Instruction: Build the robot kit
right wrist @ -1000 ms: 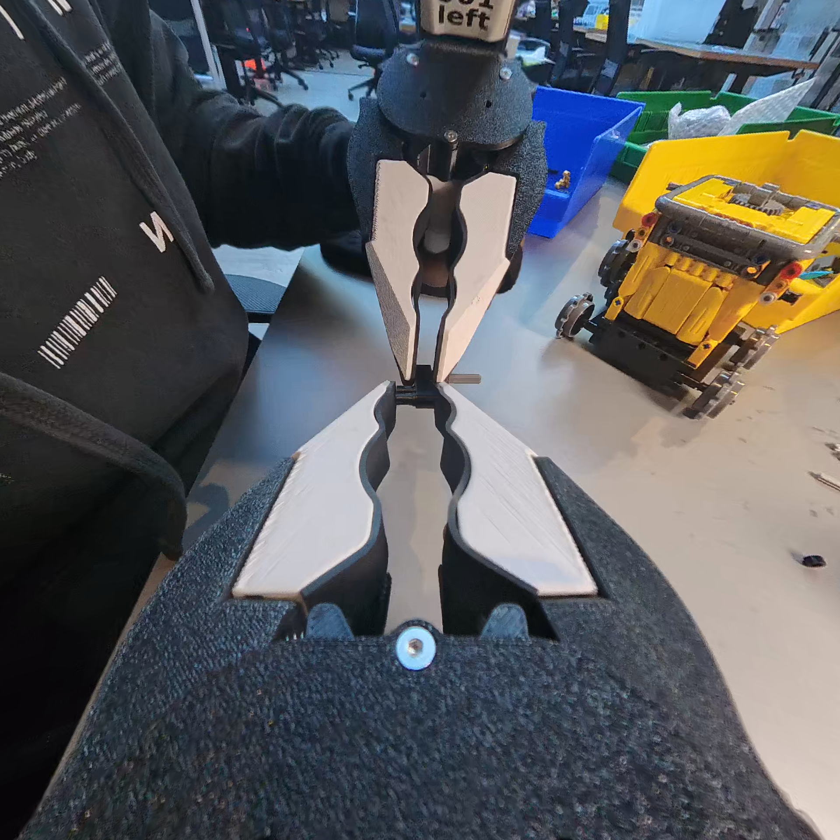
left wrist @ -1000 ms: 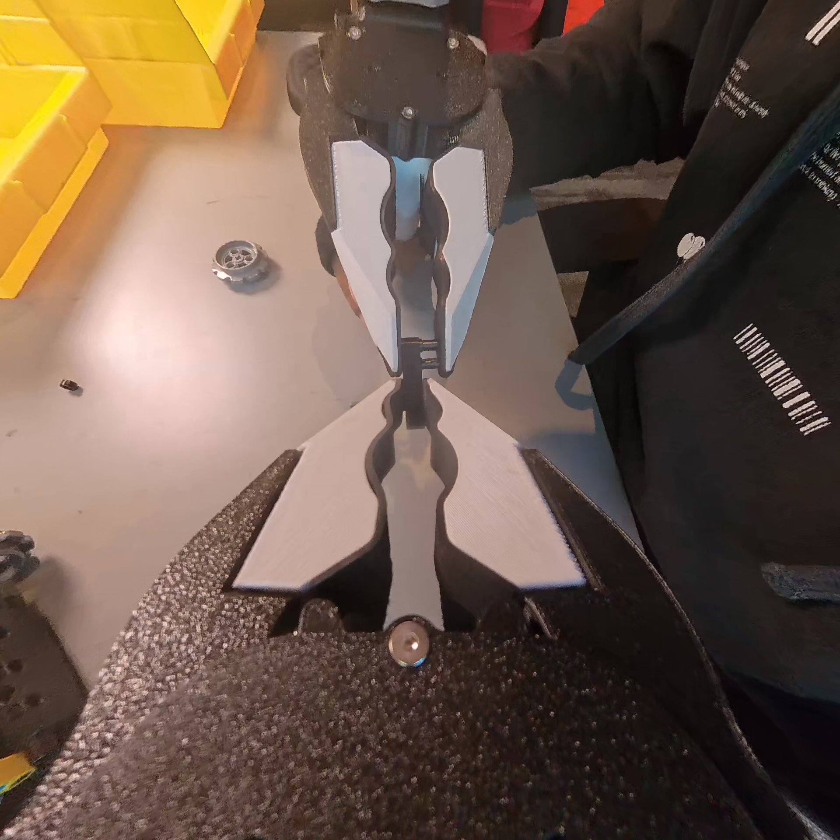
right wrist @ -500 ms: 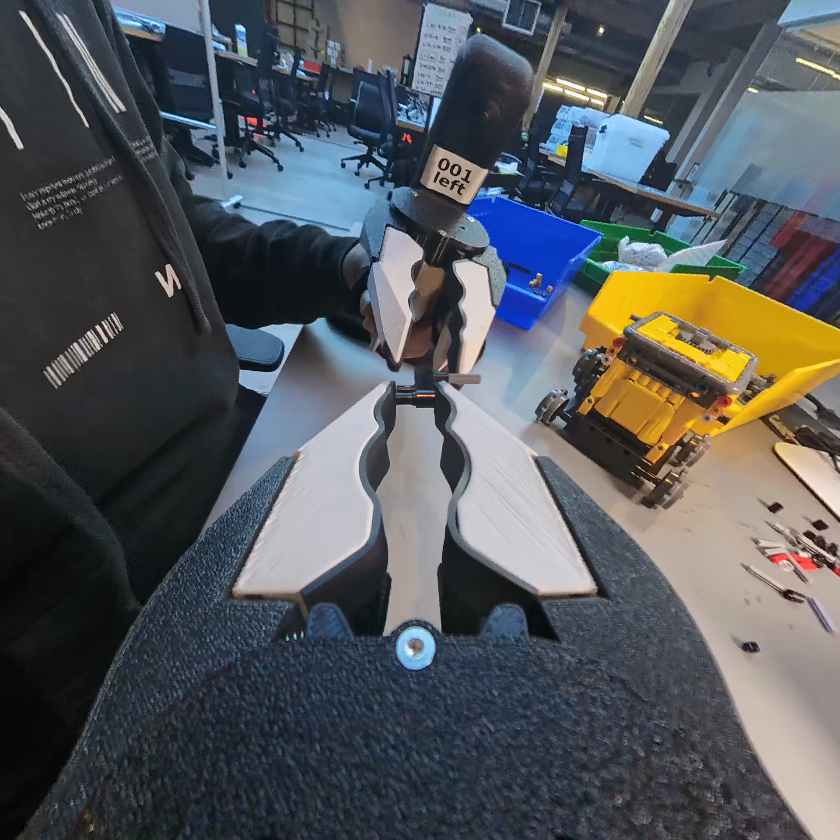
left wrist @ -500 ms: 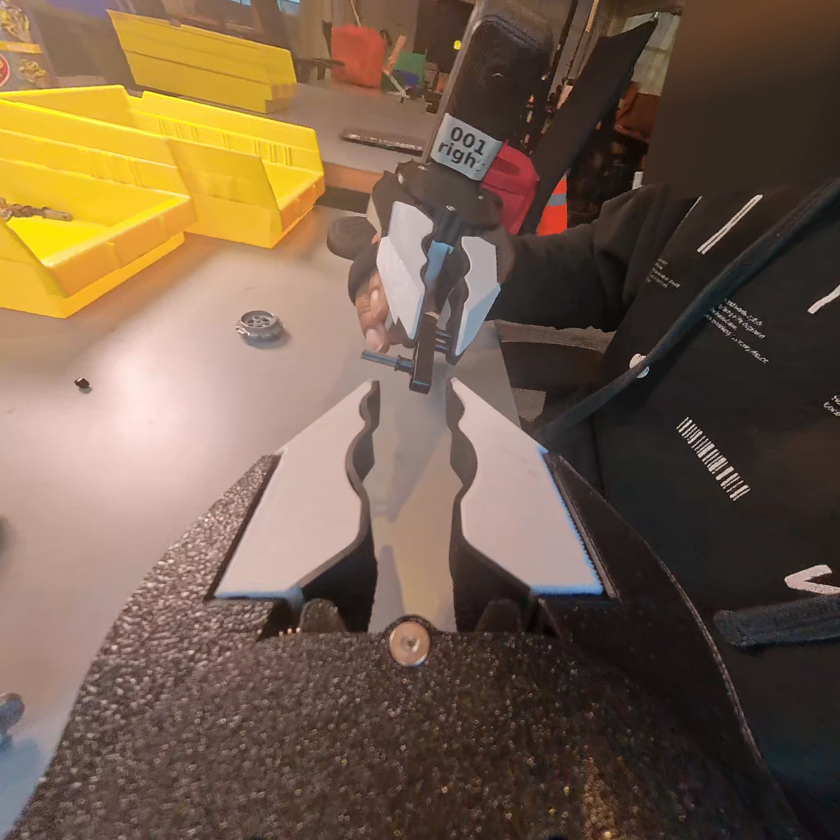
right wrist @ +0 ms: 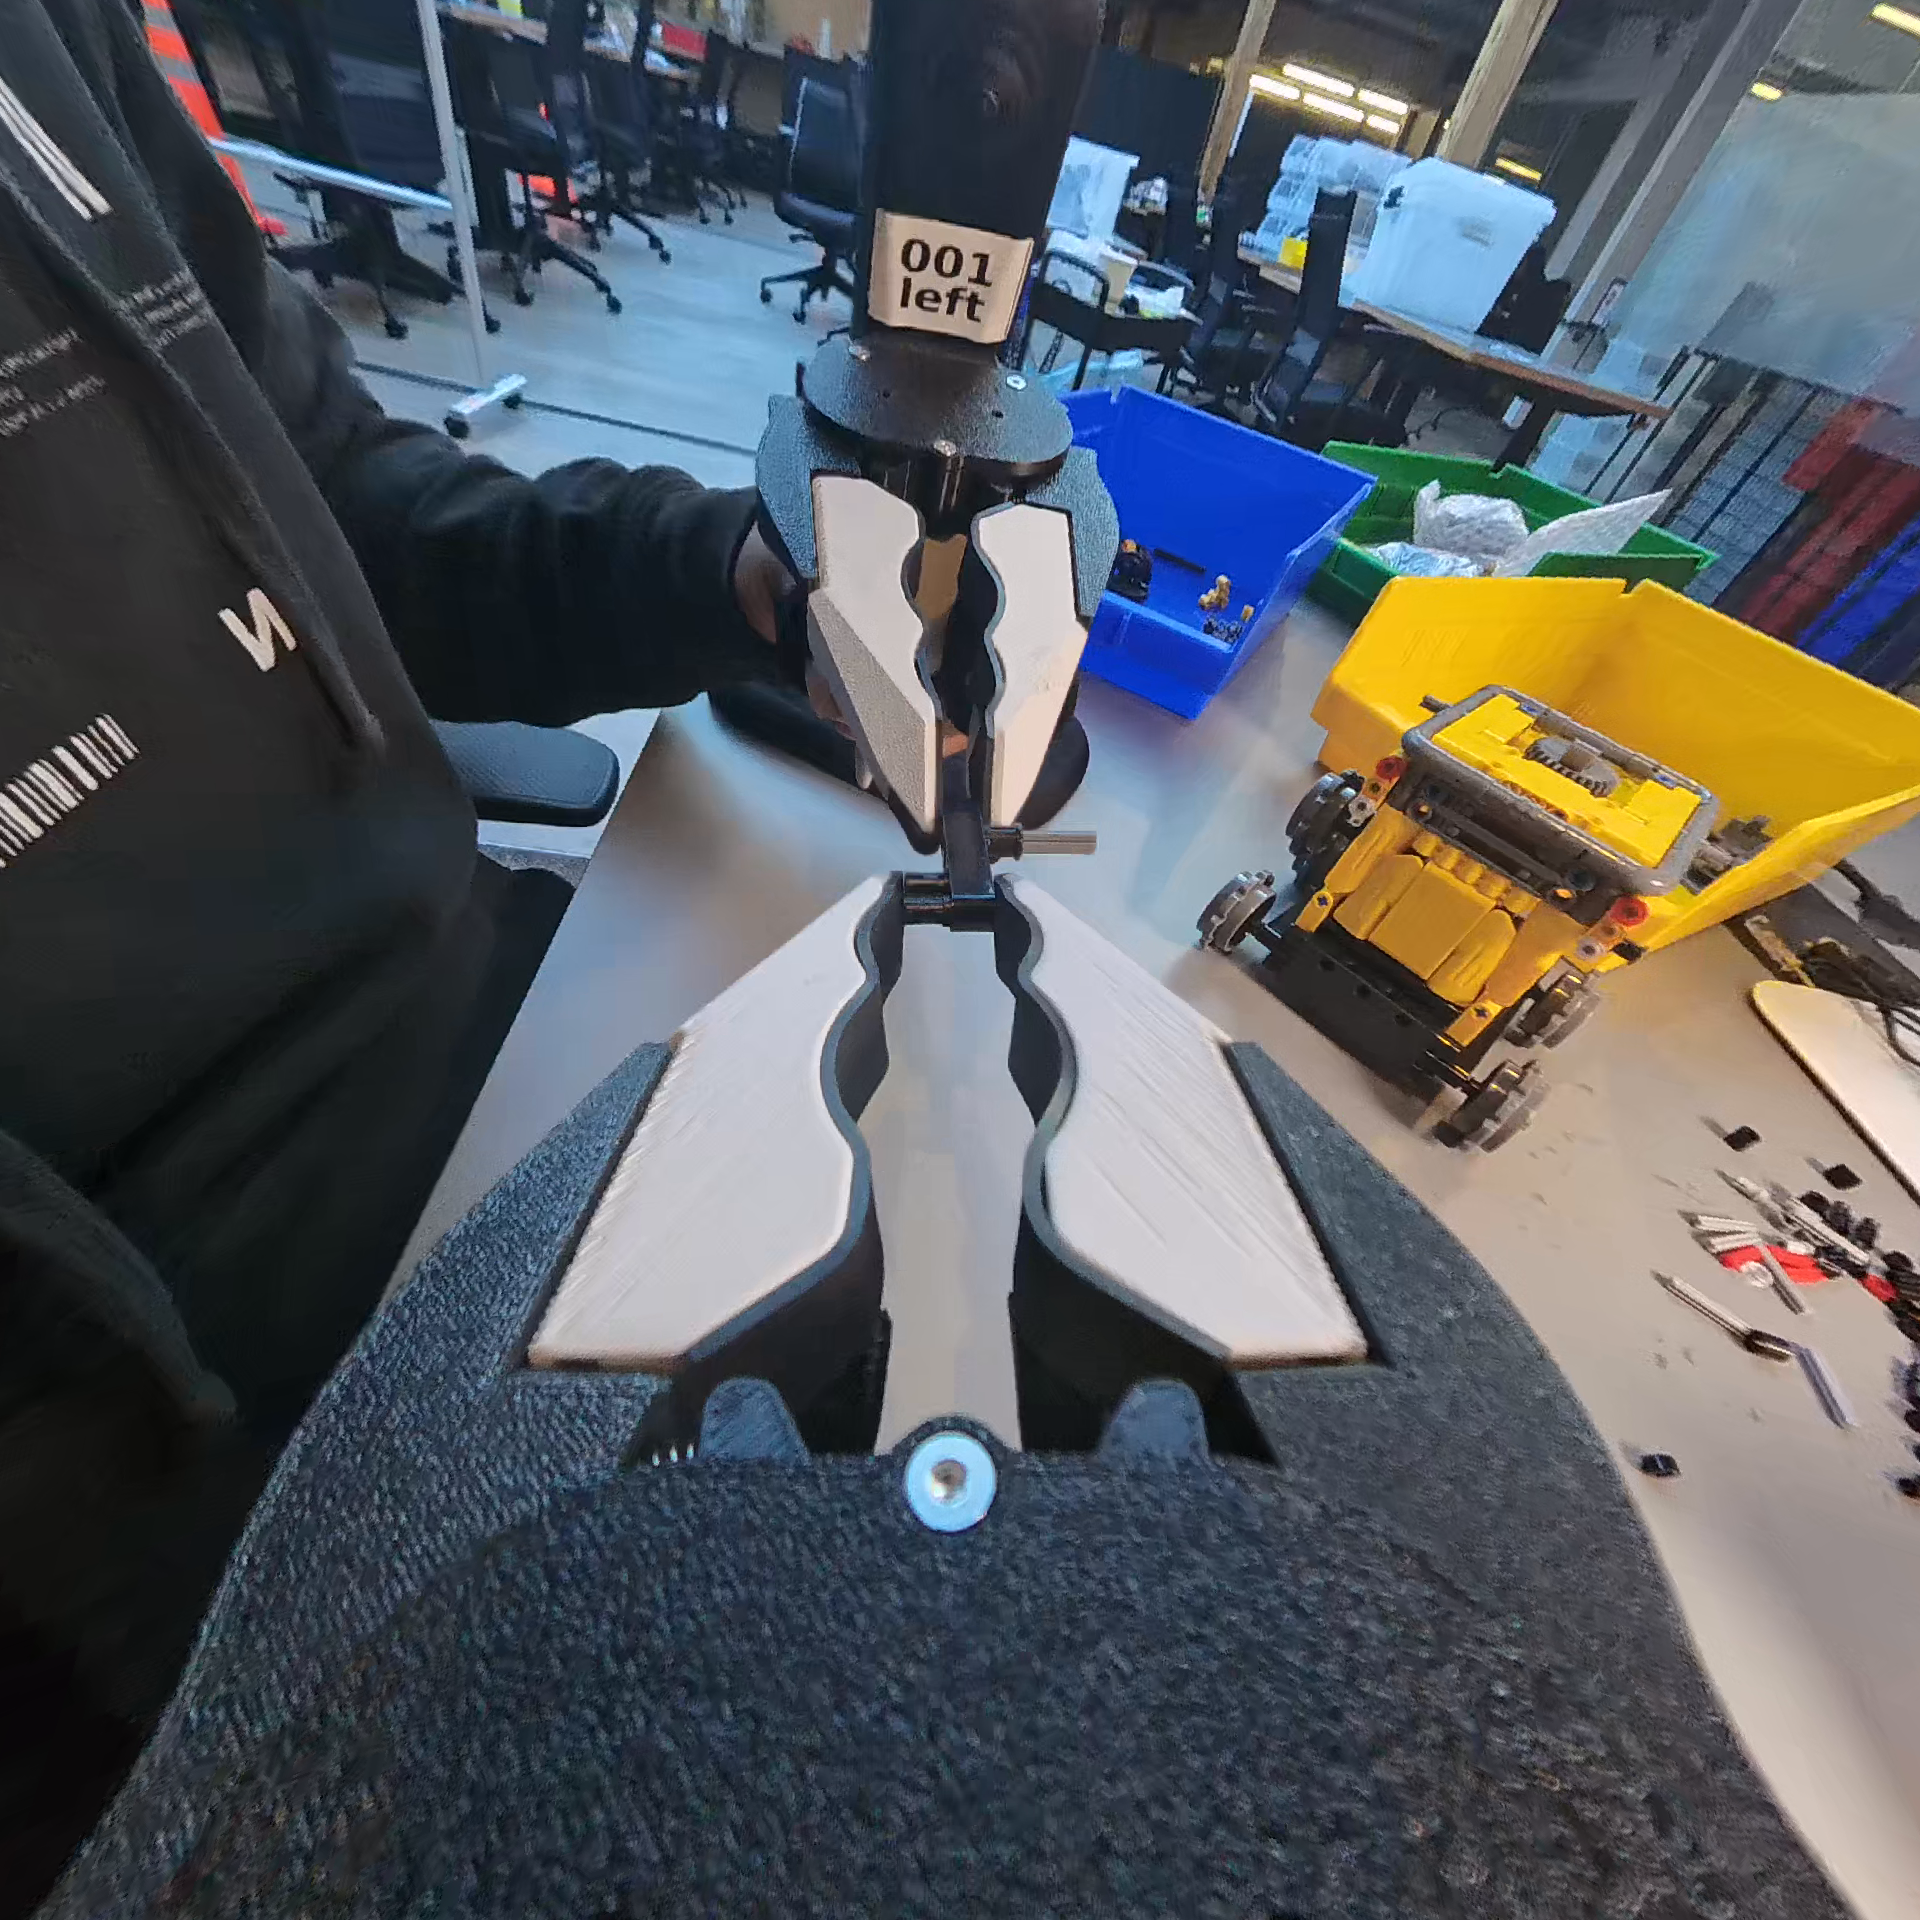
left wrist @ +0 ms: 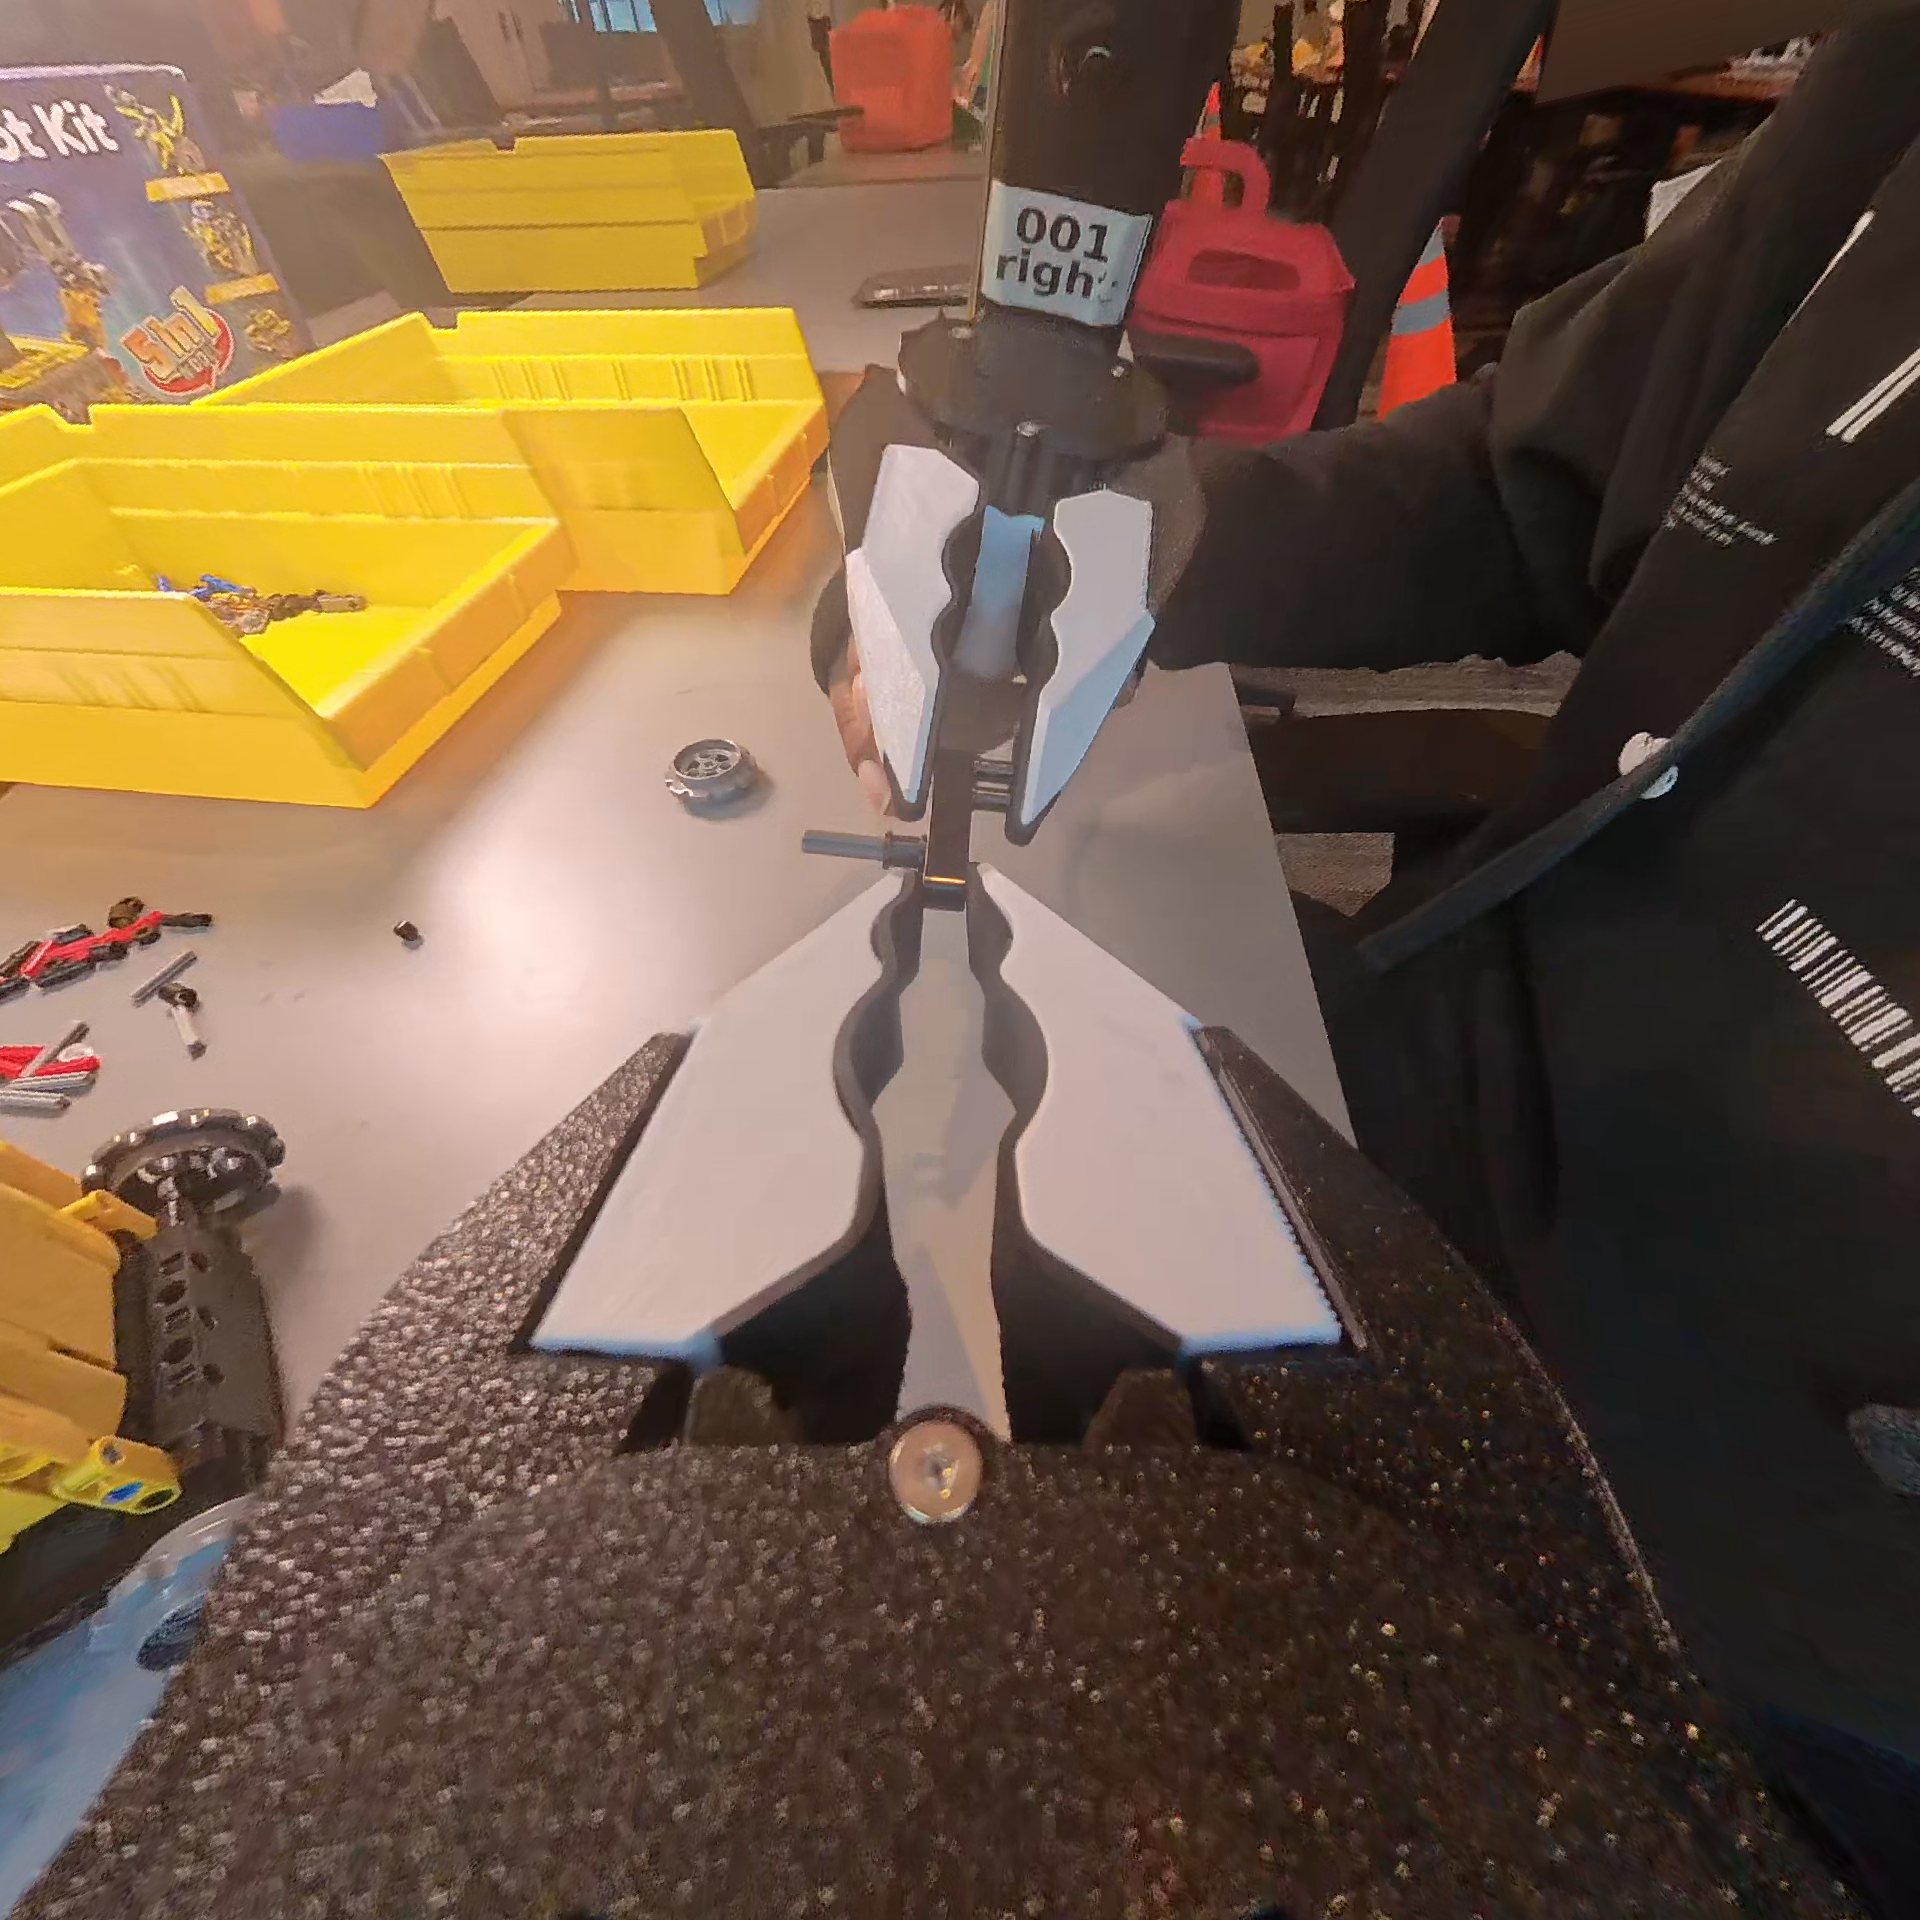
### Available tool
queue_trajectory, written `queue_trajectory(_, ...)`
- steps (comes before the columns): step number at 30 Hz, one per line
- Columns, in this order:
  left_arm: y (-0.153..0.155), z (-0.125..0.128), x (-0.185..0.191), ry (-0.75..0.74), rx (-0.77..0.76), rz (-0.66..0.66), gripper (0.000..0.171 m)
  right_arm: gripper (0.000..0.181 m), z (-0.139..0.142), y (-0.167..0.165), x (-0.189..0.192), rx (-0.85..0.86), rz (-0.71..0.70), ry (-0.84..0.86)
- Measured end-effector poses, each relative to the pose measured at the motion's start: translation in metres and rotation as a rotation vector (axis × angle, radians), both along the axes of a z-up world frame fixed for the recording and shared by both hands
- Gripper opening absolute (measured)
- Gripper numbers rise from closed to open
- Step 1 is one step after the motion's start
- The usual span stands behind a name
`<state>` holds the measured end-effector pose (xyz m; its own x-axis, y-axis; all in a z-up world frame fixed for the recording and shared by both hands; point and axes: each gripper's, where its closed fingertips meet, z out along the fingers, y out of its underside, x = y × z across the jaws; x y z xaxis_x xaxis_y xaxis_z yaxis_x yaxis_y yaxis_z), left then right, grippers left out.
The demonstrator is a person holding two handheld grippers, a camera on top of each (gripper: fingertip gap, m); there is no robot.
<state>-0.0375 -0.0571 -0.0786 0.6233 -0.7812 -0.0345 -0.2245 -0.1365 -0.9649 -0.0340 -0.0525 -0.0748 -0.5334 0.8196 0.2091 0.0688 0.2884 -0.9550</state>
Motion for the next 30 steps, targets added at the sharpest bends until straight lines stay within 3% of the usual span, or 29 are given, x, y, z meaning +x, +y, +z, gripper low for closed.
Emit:
queue_trajectory(3,0.004,-0.001,-0.001,-0.017,-0.03,-0.015,0.006,0.016,-0.001,0.003,0.0,-0.031,0.008,-0.025)
queue_trajectory(8,0.025,-0.019,-0.011,0.078,-0.1,0.009,0.006,0.017,-0.025,0.026,-0.01,0.015,-0.083,-0.112)
queue_trajectory(13,0.039,-0.026,-0.021,0.12,-0.14,0.051,0.006,0.022,-0.022,0.041,-0.013,0.169,-0.169,-0.075)
queue_trajectory(18,0.049,-0.039,-0.026,0.092,-0.248,0.057,0.006,0.025,-0.042,0.048,-0.024,0.435,-0.216,-0.064)
queue_trajectory(21,0.055,-0.042,-0.029,0.093,-0.254,0.069,0.006,0.016,-0.051,0.058,-0.033,0.534,-0.254,-0.058)
queue_trajectory(27,0.062,-0.039,-0.041,-0.023,-0.272,0.077,0.006,0.015,-0.051,0.067,-0.046,0.373,-0.217,-0.091)
queue_trajectory(30,0.065,-0.039,-0.048,-0.004,-0.249,0.071,0.006,0.015,-0.051,0.07,-0.053,0.294,-0.183,-0.098)
